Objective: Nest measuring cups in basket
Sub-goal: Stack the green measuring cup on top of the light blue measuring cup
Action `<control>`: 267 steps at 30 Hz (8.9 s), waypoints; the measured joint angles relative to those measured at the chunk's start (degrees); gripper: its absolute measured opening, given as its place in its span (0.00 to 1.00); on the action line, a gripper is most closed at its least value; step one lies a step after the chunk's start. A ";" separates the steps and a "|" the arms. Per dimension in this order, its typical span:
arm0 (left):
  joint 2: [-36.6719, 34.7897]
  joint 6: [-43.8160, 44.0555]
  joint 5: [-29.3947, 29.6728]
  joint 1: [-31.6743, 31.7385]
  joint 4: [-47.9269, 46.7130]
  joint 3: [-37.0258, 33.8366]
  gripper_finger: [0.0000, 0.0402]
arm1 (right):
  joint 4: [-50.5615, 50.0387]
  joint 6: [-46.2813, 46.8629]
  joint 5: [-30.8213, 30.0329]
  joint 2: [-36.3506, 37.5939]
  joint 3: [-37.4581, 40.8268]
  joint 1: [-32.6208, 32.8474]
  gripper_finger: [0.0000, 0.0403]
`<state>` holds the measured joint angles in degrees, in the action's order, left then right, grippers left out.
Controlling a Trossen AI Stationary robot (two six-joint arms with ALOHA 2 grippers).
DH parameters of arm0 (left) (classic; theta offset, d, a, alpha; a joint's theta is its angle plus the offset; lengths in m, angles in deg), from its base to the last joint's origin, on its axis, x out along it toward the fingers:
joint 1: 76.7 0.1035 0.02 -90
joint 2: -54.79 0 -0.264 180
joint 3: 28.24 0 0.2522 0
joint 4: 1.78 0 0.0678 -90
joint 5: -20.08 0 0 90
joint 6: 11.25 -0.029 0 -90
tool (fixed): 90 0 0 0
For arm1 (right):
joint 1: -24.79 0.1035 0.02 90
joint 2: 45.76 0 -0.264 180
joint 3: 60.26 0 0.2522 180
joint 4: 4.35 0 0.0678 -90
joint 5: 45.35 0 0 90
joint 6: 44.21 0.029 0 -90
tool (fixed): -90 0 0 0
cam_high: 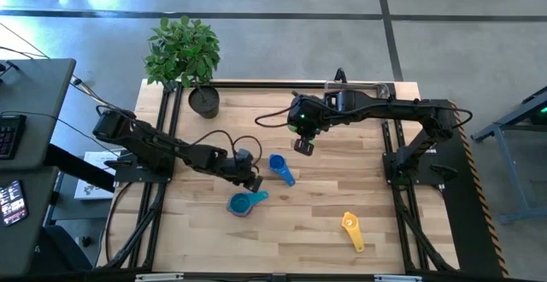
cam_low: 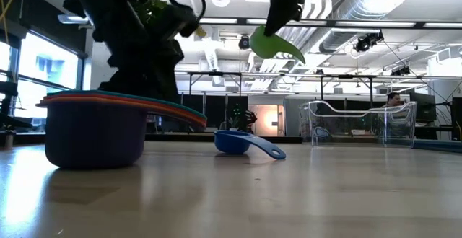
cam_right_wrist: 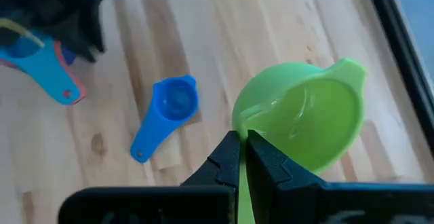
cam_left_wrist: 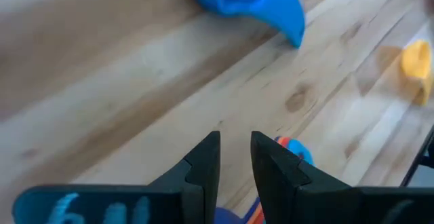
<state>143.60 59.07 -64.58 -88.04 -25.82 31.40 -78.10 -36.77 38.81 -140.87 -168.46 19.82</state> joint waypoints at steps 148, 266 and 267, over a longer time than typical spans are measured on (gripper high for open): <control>-31.77 -1.85 2.78 2.07 -18.71 -0.04 0.18 | 27.09 -22.01 7.75 -8.18 0.00 17.54 0.00; -31.79 -14.28 8.27 1.04 -21.49 -0.06 0.18 | 12.52 42.39 16.50 -19.54 0.11 18.70 0.16; -31.79 -14.93 8.27 1.04 -21.49 -0.06 0.18 | 13.13 43.94 16.76 -20.06 0.11 18.95 0.16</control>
<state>111.81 44.14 -56.31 -87.01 -47.31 31.34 -64.97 7.17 55.57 -160.93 -168.35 38.77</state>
